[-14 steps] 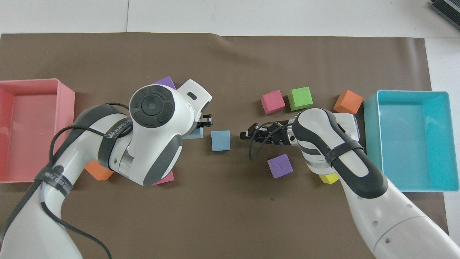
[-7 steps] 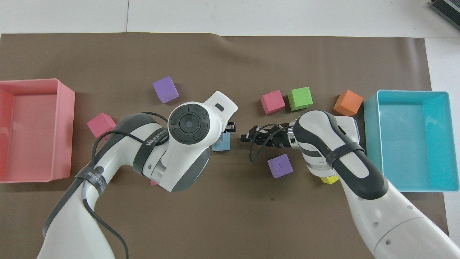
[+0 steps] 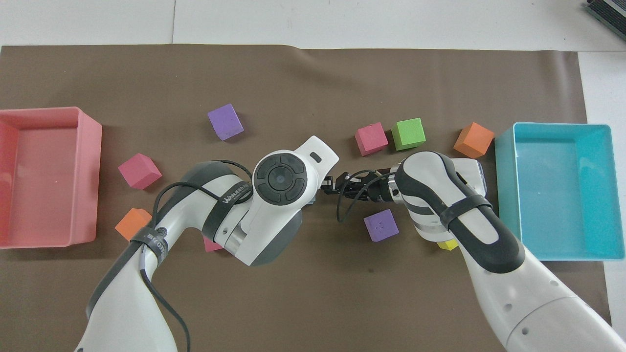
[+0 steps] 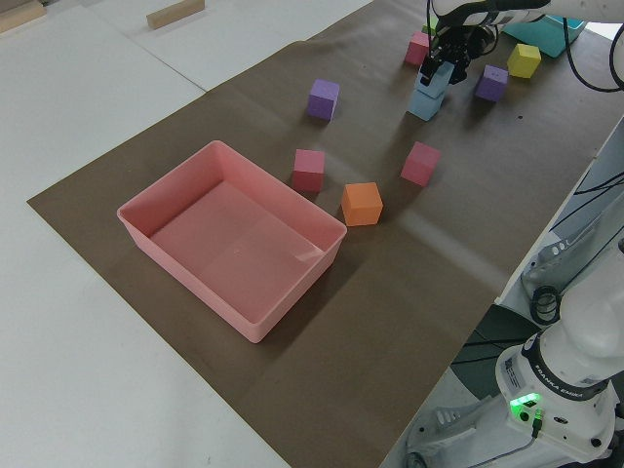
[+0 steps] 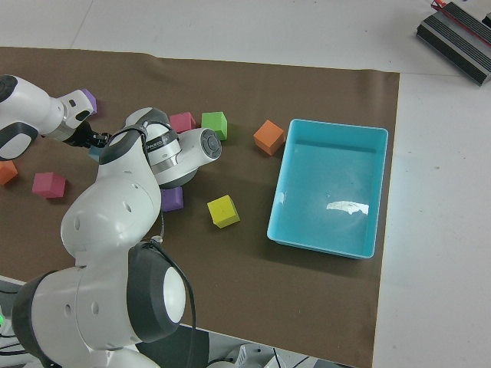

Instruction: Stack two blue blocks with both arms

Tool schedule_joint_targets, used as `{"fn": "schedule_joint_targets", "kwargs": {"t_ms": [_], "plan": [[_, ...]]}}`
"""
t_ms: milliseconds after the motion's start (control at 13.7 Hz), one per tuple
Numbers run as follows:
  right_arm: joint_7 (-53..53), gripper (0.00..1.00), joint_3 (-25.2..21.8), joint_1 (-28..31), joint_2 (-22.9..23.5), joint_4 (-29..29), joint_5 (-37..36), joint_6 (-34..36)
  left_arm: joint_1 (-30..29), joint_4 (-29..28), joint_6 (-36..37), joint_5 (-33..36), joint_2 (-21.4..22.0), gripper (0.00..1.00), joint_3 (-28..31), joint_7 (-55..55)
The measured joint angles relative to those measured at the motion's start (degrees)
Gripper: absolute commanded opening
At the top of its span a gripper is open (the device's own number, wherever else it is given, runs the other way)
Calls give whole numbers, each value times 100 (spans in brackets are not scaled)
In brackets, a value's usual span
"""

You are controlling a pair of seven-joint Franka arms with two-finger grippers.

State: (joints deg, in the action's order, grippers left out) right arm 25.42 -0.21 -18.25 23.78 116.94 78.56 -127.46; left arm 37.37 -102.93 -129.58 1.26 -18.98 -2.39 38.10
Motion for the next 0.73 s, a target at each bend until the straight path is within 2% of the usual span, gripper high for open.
{"fn": "schedule_joint_targets", "kwargs": {"t_ms": [73,292,438,584,730], "plan": [[0,0,-1,0,0,0,0,0,0,-15,2,0,0,1,3,0],[0,0,-2,0,-1,0,0,-3,0,-27,14,0,0,23,8,0],[0,0,-3,0,-4,0,0,-4,0,-27,27,0,0,54,6,0],[0,0,-3,0,-4,0,0,-4,0,-27,96,0,0,100,6,0],[0,0,-3,0,-5,0,0,-7,0,-27,114,3,0,100,7,0]]}}
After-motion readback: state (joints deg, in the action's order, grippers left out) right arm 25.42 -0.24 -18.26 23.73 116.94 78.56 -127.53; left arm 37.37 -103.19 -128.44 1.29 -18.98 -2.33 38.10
